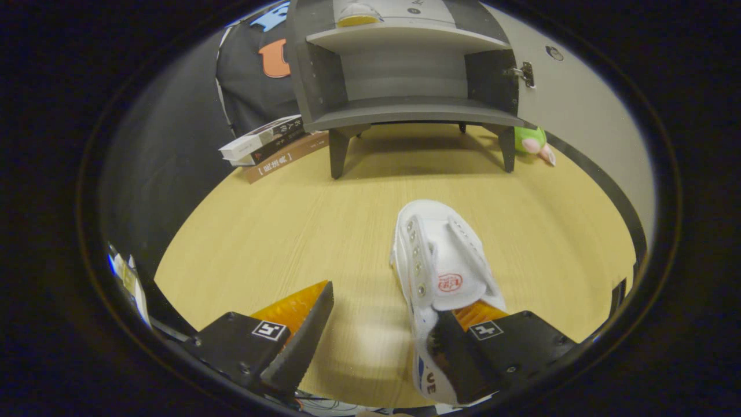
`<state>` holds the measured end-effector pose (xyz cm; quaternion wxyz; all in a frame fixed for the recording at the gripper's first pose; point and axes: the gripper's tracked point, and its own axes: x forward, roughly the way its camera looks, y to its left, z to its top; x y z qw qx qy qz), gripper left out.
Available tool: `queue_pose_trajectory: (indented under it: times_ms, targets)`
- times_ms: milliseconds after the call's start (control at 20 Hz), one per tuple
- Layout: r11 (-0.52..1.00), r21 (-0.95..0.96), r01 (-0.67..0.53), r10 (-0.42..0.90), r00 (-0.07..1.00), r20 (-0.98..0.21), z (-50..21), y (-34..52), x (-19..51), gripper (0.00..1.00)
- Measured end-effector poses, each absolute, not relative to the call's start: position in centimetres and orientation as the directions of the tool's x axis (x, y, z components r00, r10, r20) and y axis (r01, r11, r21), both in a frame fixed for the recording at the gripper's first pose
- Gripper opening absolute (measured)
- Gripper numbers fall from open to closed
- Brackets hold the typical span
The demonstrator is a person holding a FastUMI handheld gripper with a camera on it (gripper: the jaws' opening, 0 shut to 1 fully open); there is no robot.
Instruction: Open the shoe cabinet door, grab the shoes and put them into the shoe cabinet, then close the shoe cabinet door.
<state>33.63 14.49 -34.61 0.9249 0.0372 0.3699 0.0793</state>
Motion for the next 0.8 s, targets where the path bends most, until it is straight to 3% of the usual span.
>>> queue_pose_trajectory:
  times_ms: [150, 350, 500, 700, 800]
  targets:
    - [0.986, 0.124, -0.115, 0.169, 0.720, -0.673, -34.8, 14.0, 34.4, 0.95]
    - [0.991, 0.115, -0.073, 0.131, 0.746, -0.653, -34.8, 12.8, 35.3, 0.57]
    - [0.989, 0.098, -0.110, 0.147, 0.766, -0.626, -34.9, 12.9, 35.8, 0.21]
    - [0.985, 0.081, -0.155, 0.171, 0.752, -0.636, -34.5, 12.7, 35.8, 0.11]
    - [0.986, 0.077, -0.151, 0.166, 0.758, -0.631, -33.5, 12.1, 36.2, 0.10]
